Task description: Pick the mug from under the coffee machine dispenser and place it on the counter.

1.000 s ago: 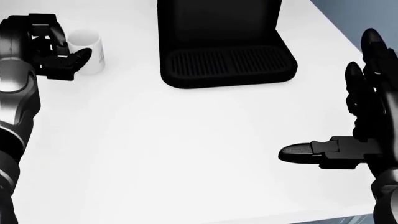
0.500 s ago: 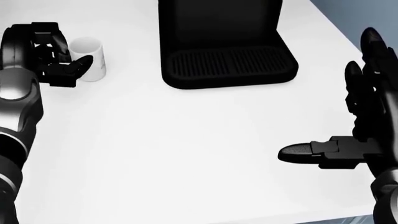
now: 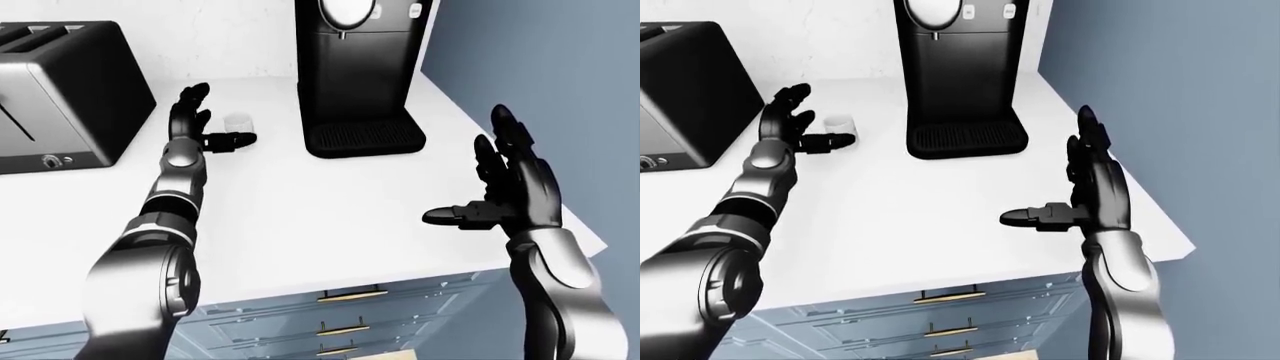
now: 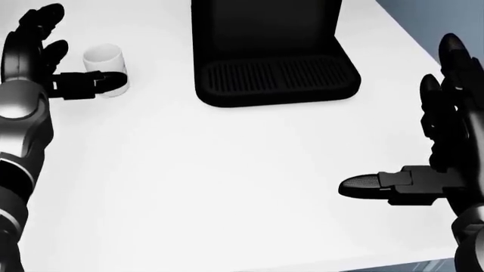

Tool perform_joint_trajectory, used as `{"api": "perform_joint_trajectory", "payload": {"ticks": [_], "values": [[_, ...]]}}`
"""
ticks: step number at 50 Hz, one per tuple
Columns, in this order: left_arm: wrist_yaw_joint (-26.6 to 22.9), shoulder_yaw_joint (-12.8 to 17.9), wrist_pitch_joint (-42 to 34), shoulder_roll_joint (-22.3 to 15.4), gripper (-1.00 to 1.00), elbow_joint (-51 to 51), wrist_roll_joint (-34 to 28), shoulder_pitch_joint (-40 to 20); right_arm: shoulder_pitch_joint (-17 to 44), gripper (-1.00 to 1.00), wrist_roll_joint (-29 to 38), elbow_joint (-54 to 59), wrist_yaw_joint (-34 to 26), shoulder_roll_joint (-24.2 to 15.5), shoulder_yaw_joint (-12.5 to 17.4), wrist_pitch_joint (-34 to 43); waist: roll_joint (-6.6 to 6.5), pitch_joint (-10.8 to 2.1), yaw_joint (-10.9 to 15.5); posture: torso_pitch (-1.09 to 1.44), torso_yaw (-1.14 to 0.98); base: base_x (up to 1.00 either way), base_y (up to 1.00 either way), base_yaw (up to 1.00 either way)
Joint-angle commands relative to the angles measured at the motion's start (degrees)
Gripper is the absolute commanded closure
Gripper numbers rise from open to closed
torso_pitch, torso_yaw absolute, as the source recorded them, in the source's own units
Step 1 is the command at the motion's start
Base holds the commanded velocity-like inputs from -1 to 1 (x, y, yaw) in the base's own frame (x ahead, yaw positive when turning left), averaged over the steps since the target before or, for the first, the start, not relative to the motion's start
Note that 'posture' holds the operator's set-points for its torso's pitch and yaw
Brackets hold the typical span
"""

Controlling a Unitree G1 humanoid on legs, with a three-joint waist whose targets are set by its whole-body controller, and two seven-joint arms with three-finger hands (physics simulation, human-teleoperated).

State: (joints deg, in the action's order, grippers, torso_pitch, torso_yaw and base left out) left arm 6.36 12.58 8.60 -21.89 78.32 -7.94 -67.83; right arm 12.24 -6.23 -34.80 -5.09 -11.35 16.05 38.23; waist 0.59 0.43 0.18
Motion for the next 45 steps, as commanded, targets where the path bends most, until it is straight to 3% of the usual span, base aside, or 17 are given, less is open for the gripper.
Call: {"api": "perform_joint_trajectory", "payload": {"ticks": [1, 20, 25, 28, 35, 42, 45], "values": [[-0.55, 0.09, 1.56, -0.65, -0.58, -2.76, 0.69, -2.77, 1.18, -1.00, 0.07, -1.83, 0.09, -0.52, 0.38, -1.77, -0.12, -1.52, -0.02, 0.00, 0.00, 0.00, 0.00, 0.00], [-4.87, -1.74, -0.11, -1.13, -0.64, -5.46, 2.97, -3.25, 1.16, -1.00, 0.16, -2.51, -0.03, -0.39, 0.31, -1.32, -0.08, -1.55, 0.04, 0.00, 0.00, 0.00, 0.00, 0.00], [-6.11, -2.43, -1.09, -1.31, -0.77, -7.36, 3.66, -4.16, 1.48, -1.00, 0.14, -2.71, 0.01, -0.51, 0.26, -0.90, 0.03, -1.46, 0.06, 0.00, 0.00, 0.00, 0.00, 0.00], [-6.79, -2.91, -1.60, -1.50, -1.00, -8.72, 3.85, -4.33, 1.76, -1.00, 0.03, -2.83, 0.05, -0.61, 0.35, -0.57, 0.07, -1.39, 0.07, 0.00, 0.00, 0.00, 0.00, 0.00], [-8.12, -3.28, -3.38, -1.38, -1.00, -11.20, 4.80, -4.57, 1.94, -1.00, -0.06, -3.13, 0.13, -0.73, 0.34, -0.15, 0.04, -1.36, 0.10, 0.00, 0.00, 0.00, 0.00, 0.00], [-9.80, -3.66, -7.79, -1.58, -1.00, -19.17, 6.42, -3.20, 1.62, -1.00, 0.09, -3.11, 0.09, -0.62, 0.23, -0.43, 0.06, -1.22, 0.07, 0.00, 0.00, 0.00, 0.00, 0.00], [-10.55, -3.77, -12.20, -1.67, -1.00, -27.17, 7.19, -1.50, 1.54, -1.00, 0.17, -3.01, 0.05, -0.54, 0.17, -0.58, 0.05, -1.11, 0.03, 0.00, 0.00, 0.00, 0.00, 0.00]]}}
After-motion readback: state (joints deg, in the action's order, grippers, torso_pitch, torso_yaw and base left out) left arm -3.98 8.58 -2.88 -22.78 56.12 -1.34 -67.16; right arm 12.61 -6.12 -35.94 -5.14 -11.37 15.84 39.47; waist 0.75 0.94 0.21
